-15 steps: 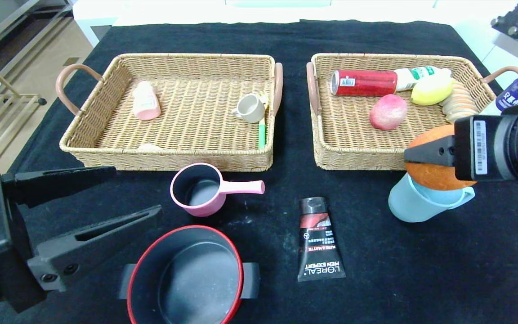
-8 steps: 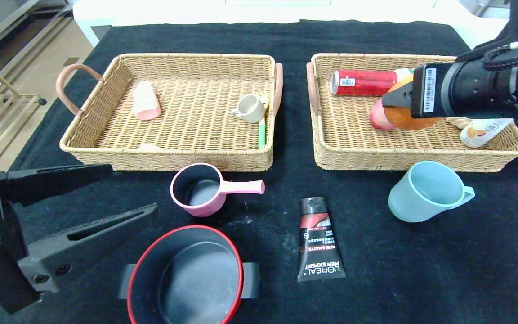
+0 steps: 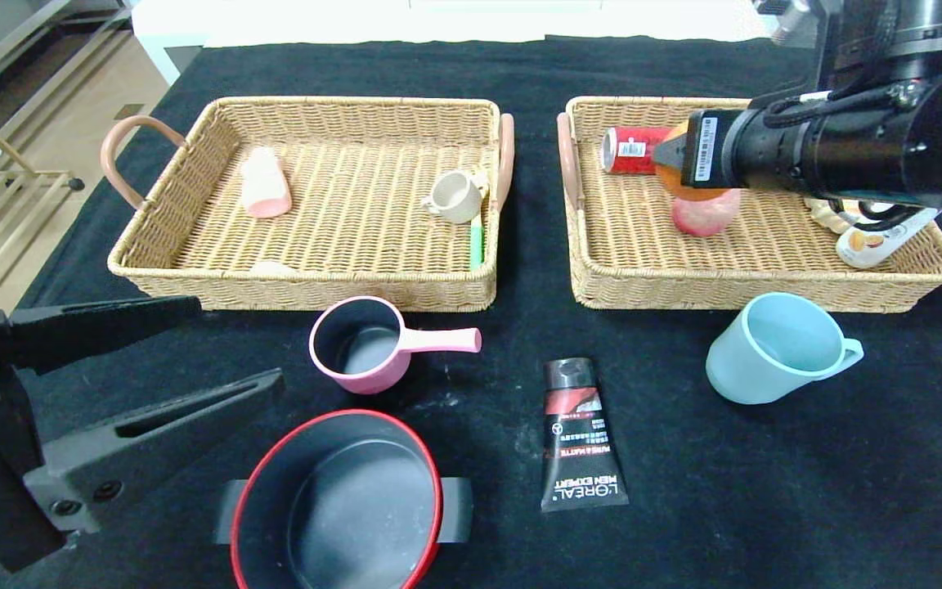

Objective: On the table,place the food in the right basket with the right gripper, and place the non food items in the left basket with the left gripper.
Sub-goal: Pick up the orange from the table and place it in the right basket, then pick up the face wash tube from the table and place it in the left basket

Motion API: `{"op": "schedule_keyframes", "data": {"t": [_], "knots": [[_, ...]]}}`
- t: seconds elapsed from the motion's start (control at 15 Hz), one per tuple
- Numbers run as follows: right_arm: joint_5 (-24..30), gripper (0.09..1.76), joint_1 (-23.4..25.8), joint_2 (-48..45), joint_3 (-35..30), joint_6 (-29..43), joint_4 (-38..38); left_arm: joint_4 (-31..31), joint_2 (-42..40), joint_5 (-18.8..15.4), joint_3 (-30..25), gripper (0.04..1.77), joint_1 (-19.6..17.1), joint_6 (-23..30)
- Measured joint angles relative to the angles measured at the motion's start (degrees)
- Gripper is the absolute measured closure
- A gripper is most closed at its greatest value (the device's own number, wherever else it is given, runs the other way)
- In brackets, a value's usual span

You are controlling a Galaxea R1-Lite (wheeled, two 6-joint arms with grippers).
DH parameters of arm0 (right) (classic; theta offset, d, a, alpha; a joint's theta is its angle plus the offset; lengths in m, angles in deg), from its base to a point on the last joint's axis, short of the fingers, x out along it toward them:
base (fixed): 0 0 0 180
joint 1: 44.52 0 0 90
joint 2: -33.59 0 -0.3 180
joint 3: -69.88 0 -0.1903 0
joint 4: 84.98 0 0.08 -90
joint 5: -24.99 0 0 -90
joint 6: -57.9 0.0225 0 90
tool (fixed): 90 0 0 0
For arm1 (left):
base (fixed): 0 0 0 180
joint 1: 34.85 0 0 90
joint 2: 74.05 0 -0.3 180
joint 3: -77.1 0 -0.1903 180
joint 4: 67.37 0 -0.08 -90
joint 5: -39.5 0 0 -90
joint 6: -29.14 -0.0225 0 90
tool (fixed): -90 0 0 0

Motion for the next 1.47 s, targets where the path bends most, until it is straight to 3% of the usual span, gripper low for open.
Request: {"op": "schedule_keyframes", "data": {"t": [0.2,0.67,0.93,1.47], "knots": [[1.3,0.66,1.1,2.9,0.0,-0.1,4.8,0.0,0.0,0.0,0.0,0.09,0.0,0.0],[1.4,0.66,1.9,5.6,-0.4,-0.2,6.3,-0.3,-0.5,-0.1,0.0,0.09,0.0,0.0],[1.4,0.45,1.6,5.6,-0.5,-0.2,6.3,0.0,-0.7,-0.1,0.0,0.09,0.0,0.0],[1.5,0.25,1.1,4.2,-1.5,-0.3,5.7,0.0,-0.5,-0.2,-0.3,0.09,0.0,-0.6]]}}
